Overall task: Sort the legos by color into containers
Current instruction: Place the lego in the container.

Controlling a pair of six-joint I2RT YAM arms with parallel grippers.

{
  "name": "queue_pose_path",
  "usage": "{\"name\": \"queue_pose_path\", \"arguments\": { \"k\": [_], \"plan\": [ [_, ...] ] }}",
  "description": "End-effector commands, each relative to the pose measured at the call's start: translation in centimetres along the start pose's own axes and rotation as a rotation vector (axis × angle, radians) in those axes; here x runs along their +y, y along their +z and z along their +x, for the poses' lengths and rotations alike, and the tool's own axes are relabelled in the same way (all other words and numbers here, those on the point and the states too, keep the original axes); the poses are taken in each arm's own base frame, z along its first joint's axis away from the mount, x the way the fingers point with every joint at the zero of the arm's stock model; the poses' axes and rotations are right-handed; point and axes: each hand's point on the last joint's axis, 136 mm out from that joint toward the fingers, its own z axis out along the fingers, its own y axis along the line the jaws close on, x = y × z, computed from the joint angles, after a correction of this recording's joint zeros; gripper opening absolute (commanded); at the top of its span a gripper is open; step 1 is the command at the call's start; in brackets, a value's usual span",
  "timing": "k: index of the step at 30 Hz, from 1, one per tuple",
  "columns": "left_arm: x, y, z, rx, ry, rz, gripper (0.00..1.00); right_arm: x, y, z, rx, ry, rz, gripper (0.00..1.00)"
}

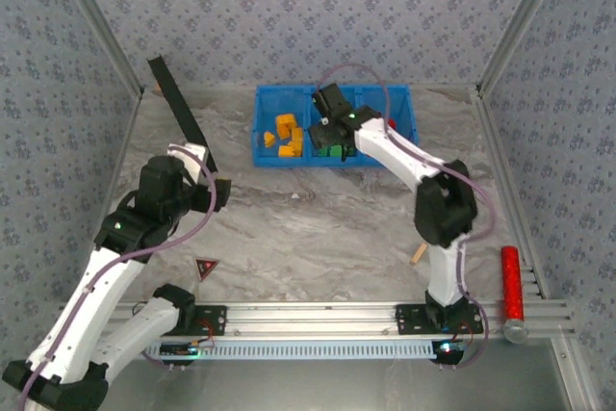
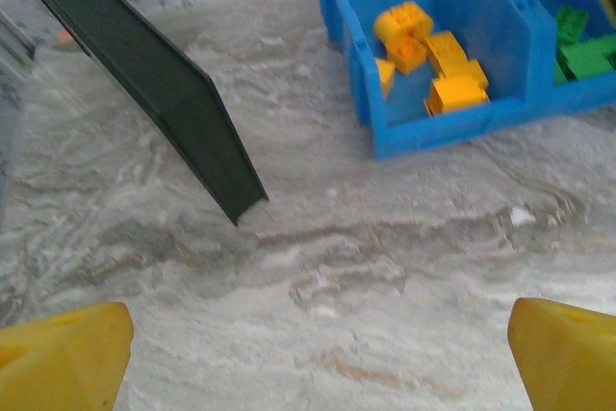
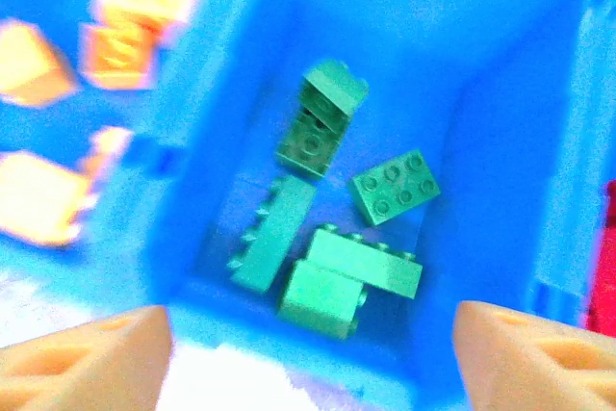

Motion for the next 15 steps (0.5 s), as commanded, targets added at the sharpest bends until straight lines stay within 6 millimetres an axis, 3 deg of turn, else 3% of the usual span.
{"name": "queue_pose_path", "arguments": {
  "k": [1,5,9,13,15],
  "plan": [
    [1.3,0.1,-3.0,-0.087,-0.058,-0.075,1.0,-0.5,-7.5,-0.1,-0.116,-0.002,-0.007,1.0],
    [1.9,1.0,-3.0,-0.115,-0.164,-0.116,1.0,-2.7,-14.6,4.7,-0.178,0.012,-0.005,1.0],
    [5.2,2.2,-1.5,-0.166,-0.224,-0.327,1.0,-6.6,-20.4,10.6,-0.279,0.087,0.031,1.0],
    [7.1,4.4,0.6,-0.17,-0.167,-0.485,1.0,-10.9,-23.5,16.2,-0.351,0.229,0.134,1.0],
    [7.3,6.0,1.6,-0.119,-0.129,-0.519,1.0,-12.0,-23.5,18.1,-0.355,0.259,0.172,1.0]
  ]
}}
